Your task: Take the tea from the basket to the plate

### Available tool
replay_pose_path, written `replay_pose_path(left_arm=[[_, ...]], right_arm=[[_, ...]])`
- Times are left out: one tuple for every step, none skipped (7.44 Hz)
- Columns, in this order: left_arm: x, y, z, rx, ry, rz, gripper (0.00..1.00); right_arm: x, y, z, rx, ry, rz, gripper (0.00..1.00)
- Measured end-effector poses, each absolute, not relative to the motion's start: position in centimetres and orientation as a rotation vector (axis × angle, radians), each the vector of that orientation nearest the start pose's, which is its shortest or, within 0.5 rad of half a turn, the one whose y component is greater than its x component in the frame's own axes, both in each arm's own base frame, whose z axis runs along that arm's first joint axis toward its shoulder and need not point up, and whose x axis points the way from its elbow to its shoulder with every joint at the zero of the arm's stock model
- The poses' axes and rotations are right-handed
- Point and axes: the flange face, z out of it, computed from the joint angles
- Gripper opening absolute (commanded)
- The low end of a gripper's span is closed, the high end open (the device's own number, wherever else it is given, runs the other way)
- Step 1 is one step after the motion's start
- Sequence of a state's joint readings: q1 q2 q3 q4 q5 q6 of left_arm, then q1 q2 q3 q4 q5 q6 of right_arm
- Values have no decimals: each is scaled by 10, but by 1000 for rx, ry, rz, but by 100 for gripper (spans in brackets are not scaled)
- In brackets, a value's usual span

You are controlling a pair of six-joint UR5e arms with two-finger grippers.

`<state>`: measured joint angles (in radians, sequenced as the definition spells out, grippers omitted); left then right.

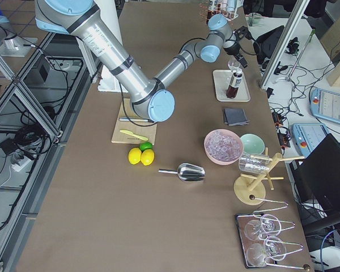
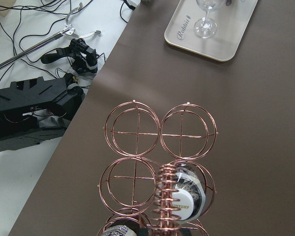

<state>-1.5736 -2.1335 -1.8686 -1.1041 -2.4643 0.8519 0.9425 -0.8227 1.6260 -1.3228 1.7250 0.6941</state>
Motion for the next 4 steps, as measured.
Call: replay_pose_path(left_arm=[[-62, -619, 263, 732, 657, 1051, 0], [-62, -641, 277, 741, 640, 1155, 0], [-61, -660, 291, 747, 630, 1245, 0], [-59, -673, 304, 745, 625, 1292, 0]], right_arm=[[-270, -619, 176, 697, -732, 7, 100], [-221, -610, 204, 651, -736, 31, 100], [-163, -602, 241, 606, -728, 17, 100], [-101, -594, 283, 578, -714, -66, 100]])
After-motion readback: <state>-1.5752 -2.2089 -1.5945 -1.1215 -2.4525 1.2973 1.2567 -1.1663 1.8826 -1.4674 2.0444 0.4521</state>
